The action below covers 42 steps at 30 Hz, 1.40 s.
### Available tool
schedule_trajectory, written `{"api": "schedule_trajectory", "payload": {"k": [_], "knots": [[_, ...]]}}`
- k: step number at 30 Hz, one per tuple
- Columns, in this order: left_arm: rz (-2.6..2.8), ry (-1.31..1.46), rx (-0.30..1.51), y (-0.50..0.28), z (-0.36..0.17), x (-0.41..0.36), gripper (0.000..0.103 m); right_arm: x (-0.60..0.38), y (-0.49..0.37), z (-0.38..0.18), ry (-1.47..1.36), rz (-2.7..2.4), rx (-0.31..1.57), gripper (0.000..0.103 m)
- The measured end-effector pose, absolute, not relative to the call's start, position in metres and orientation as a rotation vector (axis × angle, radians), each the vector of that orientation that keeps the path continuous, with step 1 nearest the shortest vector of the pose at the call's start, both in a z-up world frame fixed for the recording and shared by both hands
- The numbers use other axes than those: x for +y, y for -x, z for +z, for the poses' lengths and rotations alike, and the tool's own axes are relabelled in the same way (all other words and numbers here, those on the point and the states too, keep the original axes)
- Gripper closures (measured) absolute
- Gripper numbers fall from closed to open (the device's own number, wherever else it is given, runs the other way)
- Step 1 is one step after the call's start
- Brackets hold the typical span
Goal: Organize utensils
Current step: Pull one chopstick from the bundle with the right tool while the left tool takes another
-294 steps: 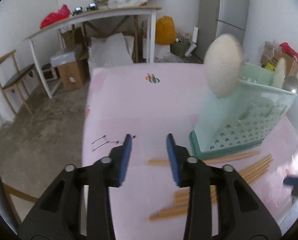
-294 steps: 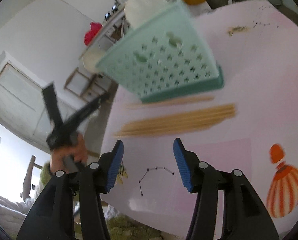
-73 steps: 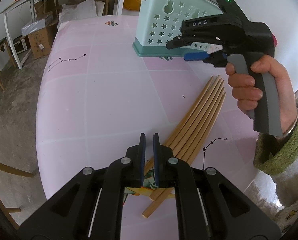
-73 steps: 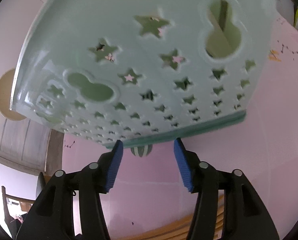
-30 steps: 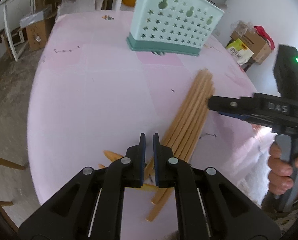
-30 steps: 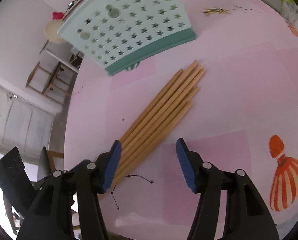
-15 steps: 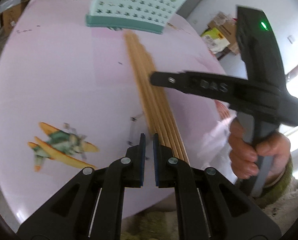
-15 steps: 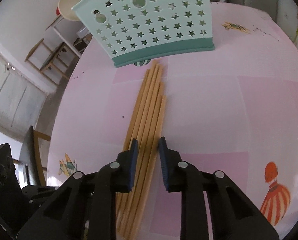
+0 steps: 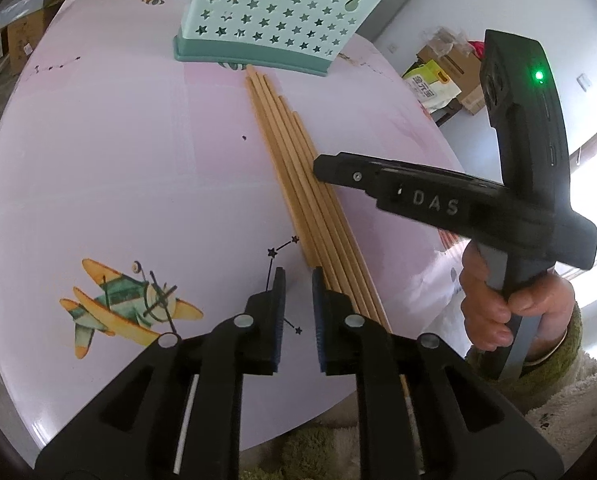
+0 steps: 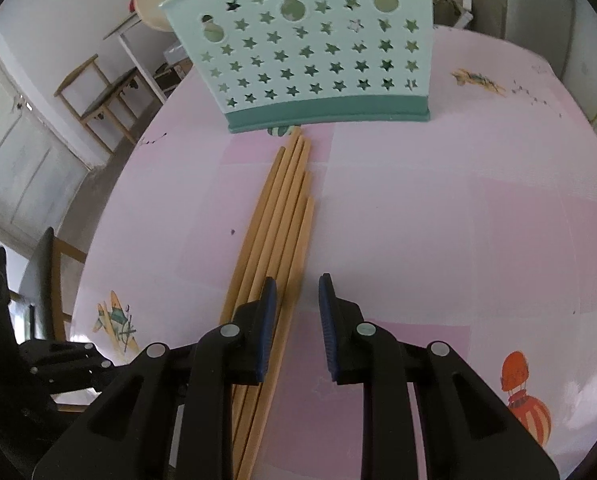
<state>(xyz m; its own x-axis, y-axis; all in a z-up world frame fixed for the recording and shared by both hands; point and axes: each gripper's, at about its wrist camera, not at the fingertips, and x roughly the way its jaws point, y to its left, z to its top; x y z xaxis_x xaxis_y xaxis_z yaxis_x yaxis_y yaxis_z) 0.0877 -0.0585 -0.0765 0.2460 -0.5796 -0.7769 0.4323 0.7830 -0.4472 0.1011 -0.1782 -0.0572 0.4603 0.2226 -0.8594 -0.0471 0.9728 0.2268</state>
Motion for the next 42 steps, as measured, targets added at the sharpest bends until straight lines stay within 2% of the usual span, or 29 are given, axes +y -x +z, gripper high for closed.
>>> {"api": "schedule_trajectory", "payload": {"k": [7, 30, 33, 37, 42], "knots": [[-0.692, 0.133, 1.099, -0.095, -0.073, -0.066, 0.082, -0.188, -0.101, -0.059, -0.136, 0.128, 1.063, 0.087], [-0.476, -0.159, 0.973, -0.141, -0.069, -0.105, 0.08, -0.211, -0.097, -0.062, -0.156, 0.092, 0.967, 0.087], [-0.449, -0.155, 0.973, -0.143, -0.069, -0.098, 0.084, -0.214, -0.096, -0.063, -0.174, 0.101, 0.959, 0.087], [-0.406, -0.145, 0.978, -0.143, -0.068, -0.086, 0.099, -0.221, -0.097, -0.064, -0.228, 0.119, 0.963, 0.087], [-0.372, -0.091, 1.003, -0.135, -0.068, -0.068, 0.099, -0.222, -0.105, -0.062, -0.2, 0.135, 0.973, 0.089]]}}
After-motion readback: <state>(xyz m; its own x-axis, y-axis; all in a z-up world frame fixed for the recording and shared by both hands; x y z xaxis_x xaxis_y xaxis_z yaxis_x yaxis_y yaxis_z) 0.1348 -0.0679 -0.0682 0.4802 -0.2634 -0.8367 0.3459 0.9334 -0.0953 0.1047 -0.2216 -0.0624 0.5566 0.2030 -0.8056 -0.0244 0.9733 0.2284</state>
